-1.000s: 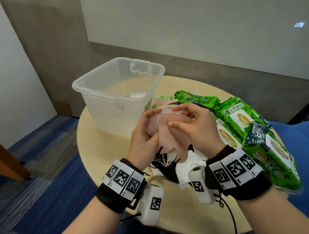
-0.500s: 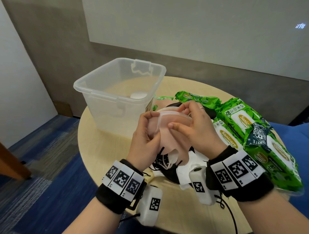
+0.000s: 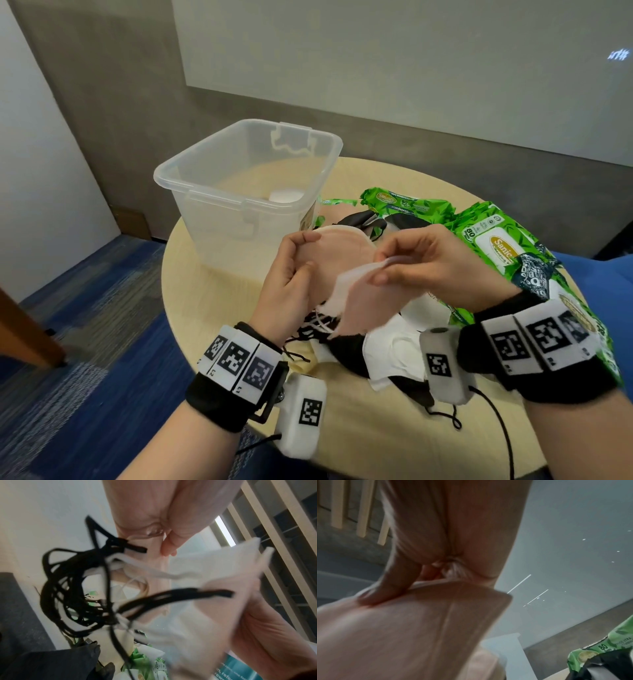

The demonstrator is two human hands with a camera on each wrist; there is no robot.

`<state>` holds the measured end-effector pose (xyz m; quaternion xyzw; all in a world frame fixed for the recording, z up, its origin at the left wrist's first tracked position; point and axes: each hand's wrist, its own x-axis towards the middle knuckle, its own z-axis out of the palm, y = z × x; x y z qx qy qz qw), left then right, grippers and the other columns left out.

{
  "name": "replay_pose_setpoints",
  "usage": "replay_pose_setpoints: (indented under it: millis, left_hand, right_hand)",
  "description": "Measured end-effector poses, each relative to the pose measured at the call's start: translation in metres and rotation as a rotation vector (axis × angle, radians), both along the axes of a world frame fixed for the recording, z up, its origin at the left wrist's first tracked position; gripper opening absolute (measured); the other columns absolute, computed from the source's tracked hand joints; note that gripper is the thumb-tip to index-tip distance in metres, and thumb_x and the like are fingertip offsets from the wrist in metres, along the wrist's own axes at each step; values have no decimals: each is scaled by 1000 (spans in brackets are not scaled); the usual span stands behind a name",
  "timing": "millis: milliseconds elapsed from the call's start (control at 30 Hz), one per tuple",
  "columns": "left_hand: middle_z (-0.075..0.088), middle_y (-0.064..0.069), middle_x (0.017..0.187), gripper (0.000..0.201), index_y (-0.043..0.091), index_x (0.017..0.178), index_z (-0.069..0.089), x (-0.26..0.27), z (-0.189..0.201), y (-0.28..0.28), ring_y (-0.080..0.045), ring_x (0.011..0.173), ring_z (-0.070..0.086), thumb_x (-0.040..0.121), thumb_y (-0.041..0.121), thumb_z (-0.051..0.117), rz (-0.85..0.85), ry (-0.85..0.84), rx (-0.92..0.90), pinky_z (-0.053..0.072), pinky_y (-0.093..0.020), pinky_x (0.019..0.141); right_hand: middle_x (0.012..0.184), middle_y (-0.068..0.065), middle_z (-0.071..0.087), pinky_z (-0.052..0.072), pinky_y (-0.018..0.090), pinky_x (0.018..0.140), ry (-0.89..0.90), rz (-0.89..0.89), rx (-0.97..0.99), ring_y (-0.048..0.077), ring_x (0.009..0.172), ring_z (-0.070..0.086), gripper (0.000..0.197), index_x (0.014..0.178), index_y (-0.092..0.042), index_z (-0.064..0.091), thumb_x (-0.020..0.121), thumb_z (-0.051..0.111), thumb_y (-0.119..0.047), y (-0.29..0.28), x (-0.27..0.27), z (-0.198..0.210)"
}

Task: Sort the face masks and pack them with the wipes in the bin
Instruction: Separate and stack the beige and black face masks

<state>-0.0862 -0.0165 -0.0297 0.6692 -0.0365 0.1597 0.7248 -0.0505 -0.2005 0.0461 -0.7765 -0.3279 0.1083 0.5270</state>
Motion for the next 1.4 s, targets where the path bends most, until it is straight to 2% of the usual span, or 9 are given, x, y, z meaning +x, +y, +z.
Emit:
replay_pose_setpoints:
  millis: [200, 300, 400, 500, 567, 767, 933, 1133, 1400]
  left_hand:
    - [65, -14, 106, 34, 9, 104, 62, -5, 10, -11, -18, 94, 59, 89, -13, 40, -118, 6, -28, 48, -27, 77]
    - [68, -3, 112, 28, 7, 111, 65, -10, 12, -18, -12, 103, 62, 98, 11, 40, -190, 13, -87, 50, -27, 84]
    - [67, -5, 115, 46, 16, 114, 65, -11, 9, -18, -16, 112, 61, 96, 41, 31, -211, 26, -150, 47, -33, 96]
    - [63, -5, 121, 31, 13, 113, 63, -14, 8, -23, -10, 115, 56, 93, 21, 41, -191, -87, -84, 44, -21, 93]
    - [61, -2, 123, 31, 17, 119, 57, -13, 4, -25, -10, 117, 55, 90, 16, 45, -168, -97, -33, 45, -29, 97]
    - [47, -2, 140, 56, 43, 136, 34, -10, -2, -23, -22, 130, 45, 88, 18, 49, -77, -146, 54, 34, -52, 108]
    - [62, 9, 119, 46, 31, 118, 54, -13, 3, -23, -9, 114, 56, 87, -3, 45, -57, -178, 109, 43, -28, 98]
    - [60, 10, 112, 40, 23, 110, 55, -13, 3, -20, -2, 104, 56, 90, -10, 45, -34, -122, 46, 46, -19, 86]
    - [61, -3, 116, 29, 19, 112, 55, -15, 4, -20, -6, 104, 58, 85, 17, 46, -120, -94, -74, 48, -17, 84]
  right_hand:
    - [68, -13, 65, 44, 13, 66, -10, 78, -141, -2, 66, 57, 16, 72, 1, 62, 73, 71, -12, 6, 4, 7]
    - [78, -2, 69, 45, 26, 74, -156, -73, -197, 11, 75, 61, 18, 72, -5, 62, 78, 72, -19, 16, 8, -4]
    - [65, -4, 53, 34, 24, 64, -270, -214, -211, 3, 63, 45, 22, 65, -21, 55, 79, 71, -19, 19, 10, -10]
    - [61, -10, 51, 33, 14, 59, -332, -230, -222, -1, 61, 46, 24, 66, -24, 52, 79, 71, -19, 22, 8, -12]
    - [62, -13, 52, 33, 12, 60, -387, -266, -229, -4, 63, 48, 23, 68, -26, 52, 79, 72, -22, 23, 7, -14]
    - [72, -16, 55, 44, 48, 75, -631, -366, -182, 8, 67, 51, 19, 85, -21, 62, 75, 64, -36, 26, 0, -19]
    - [91, 2, 52, 20, 28, 71, -854, -443, -273, 22, 86, 53, 18, 87, -33, 66, 70, 68, -38, 26, -5, -21]
    - [96, -5, 40, 12, 27, 68, -736, -479, -443, 23, 97, 47, 36, 93, -28, 69, 64, 66, -49, 20, -4, -20]
    - [101, -4, 37, 19, 27, 74, -537, -408, -547, 19, 105, 37, 39, 105, -22, 58, 74, 70, -42, 16, -1, -15]
